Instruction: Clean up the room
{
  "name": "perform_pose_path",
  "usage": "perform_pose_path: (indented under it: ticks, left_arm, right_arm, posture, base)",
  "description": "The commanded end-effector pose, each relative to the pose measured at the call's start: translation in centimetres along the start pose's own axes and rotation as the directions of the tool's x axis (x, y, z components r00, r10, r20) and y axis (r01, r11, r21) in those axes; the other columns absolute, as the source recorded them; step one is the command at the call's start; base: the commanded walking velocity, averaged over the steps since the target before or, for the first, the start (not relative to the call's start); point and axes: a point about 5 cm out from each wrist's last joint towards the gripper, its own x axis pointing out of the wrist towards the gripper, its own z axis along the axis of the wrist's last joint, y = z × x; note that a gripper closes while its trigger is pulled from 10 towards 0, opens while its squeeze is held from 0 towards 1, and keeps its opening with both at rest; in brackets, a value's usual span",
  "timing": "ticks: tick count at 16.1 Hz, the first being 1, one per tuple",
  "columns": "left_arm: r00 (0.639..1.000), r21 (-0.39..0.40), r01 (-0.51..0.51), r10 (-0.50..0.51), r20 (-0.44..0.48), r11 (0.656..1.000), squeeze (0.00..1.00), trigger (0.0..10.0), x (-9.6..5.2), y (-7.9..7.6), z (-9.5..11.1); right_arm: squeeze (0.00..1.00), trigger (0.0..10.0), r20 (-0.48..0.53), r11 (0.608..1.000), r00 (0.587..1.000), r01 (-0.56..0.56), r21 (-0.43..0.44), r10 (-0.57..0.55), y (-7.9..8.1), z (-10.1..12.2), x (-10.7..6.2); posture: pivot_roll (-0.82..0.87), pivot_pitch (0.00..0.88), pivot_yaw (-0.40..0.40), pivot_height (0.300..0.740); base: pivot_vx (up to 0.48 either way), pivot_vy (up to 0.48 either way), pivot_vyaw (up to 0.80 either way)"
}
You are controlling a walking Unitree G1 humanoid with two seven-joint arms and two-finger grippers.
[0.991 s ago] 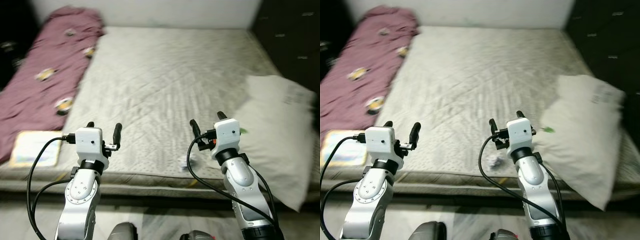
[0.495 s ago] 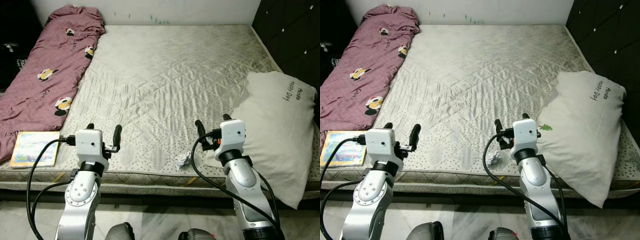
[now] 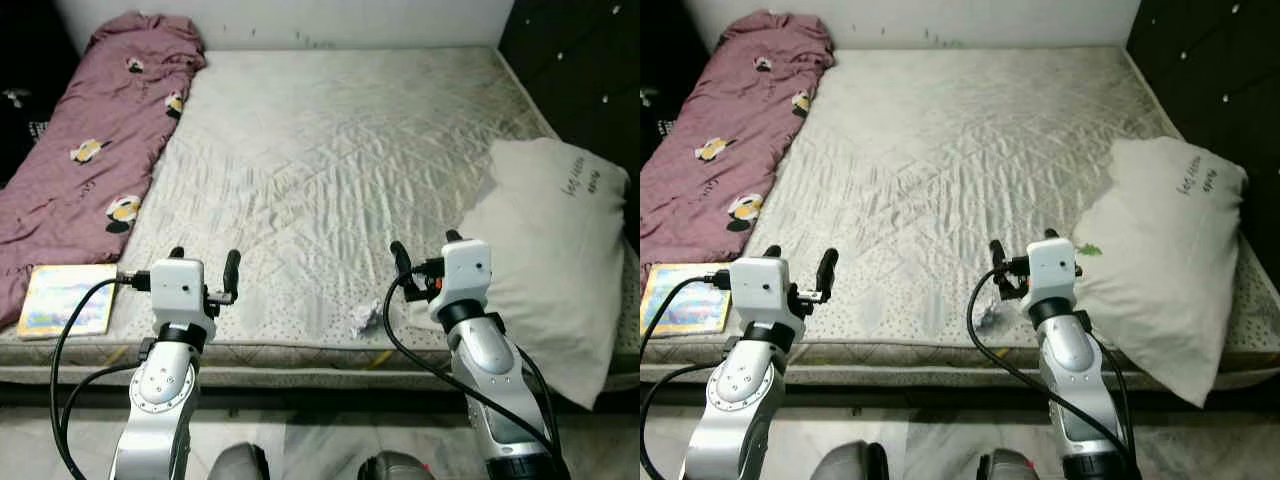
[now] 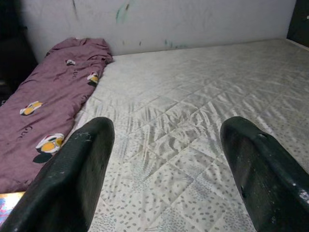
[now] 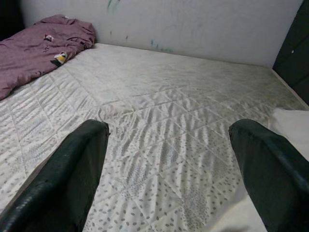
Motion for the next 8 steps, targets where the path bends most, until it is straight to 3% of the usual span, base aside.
perform_pose_path:
  ticks: [1, 4, 8]
  left_arm:
    - [1.0, 0.013, 0.0, 0.0, -0.003, 1.0, 0.0, 10.0, 0.04, 0.07, 0.02]
    - [1.0, 0.017, -0.005, 0.005, 0.001, 1.0, 0.0, 10.0, 0.14, 0.07, 0.07]
    - [1.0, 0.018, 0.004, -0.004, 0.006, 1.0, 0.0, 10.0, 0.26, 0.16, 0.27]
  right_arm:
    - [0.0, 10.0, 0.012, 1.0, 1.0, -0.003, 0.011, 0.003, -0.09, 0.39, -0.01]
    - [0.0, 10.0, 0.013, 1.0, 1.0, -0.008, 0.009, 0.008, -0.05, 0.42, 0.02]
    - [0.0, 10.0, 0.012, 1.0, 1.0, -0.014, 0.015, 0.014, 0.07, 0.49, 0.19]
  posture:
    - [-0.06, 0.089, 0.0, 0.653]
    - [-0.06, 0.088, -0.003, 0.624]
    - [-0.06, 0.101, -0.003, 0.624]
  base:
    - [0.0, 0.0, 0.0]
    - [0.0, 0.0, 0.0]
    - [0.0, 0.0, 0.0]
